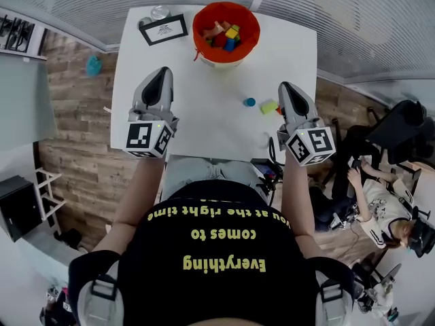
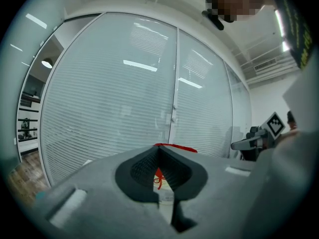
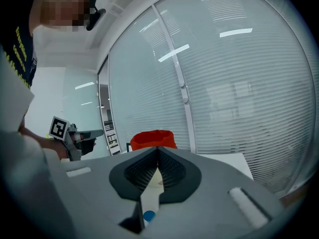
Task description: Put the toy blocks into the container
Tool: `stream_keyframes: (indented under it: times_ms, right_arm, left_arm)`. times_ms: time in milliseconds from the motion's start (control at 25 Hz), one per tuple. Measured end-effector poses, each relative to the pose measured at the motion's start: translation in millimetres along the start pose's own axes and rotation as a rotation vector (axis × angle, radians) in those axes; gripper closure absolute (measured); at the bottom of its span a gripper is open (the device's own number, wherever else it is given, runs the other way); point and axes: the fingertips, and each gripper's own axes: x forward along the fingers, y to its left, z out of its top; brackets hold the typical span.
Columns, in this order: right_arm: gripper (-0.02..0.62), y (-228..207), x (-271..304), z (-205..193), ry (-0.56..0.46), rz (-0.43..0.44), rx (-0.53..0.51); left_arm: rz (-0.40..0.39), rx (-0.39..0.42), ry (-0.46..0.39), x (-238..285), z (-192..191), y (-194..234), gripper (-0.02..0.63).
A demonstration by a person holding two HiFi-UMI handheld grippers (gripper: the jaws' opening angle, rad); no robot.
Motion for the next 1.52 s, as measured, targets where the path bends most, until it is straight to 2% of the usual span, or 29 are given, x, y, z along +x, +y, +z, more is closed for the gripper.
stream_keyframes:
  times_ms: [120, 360, 600, 920, 1520]
  right_arm:
    - [0.522, 0, 3, -12, 0.044, 0.001, 0.014]
    - [0.475, 0, 12, -40, 0.139, 0.012, 0.000]
    - [0.430, 12, 20, -73, 0.220, 0.068, 0.013]
    - [0.401, 20, 28, -113, 0.341, 0.104, -0.011]
    - [0.365, 25, 36, -174, 0.521, 0.097, -0.086]
  left_arm:
    - [-0.021, -0.004, 0.015, 6, -5, -2, 0.607]
    - [-0.035, -0.013, 0.038, 18, -15, 3, 0.607]
    - [-0.050, -0.022, 0.056, 22, -24, 1, 0.607]
    - [-0.068, -0.029, 0.087, 25, -38, -2, 0.607]
    - [-0.088, -0.036, 0.133, 21, -54, 1, 0.607]
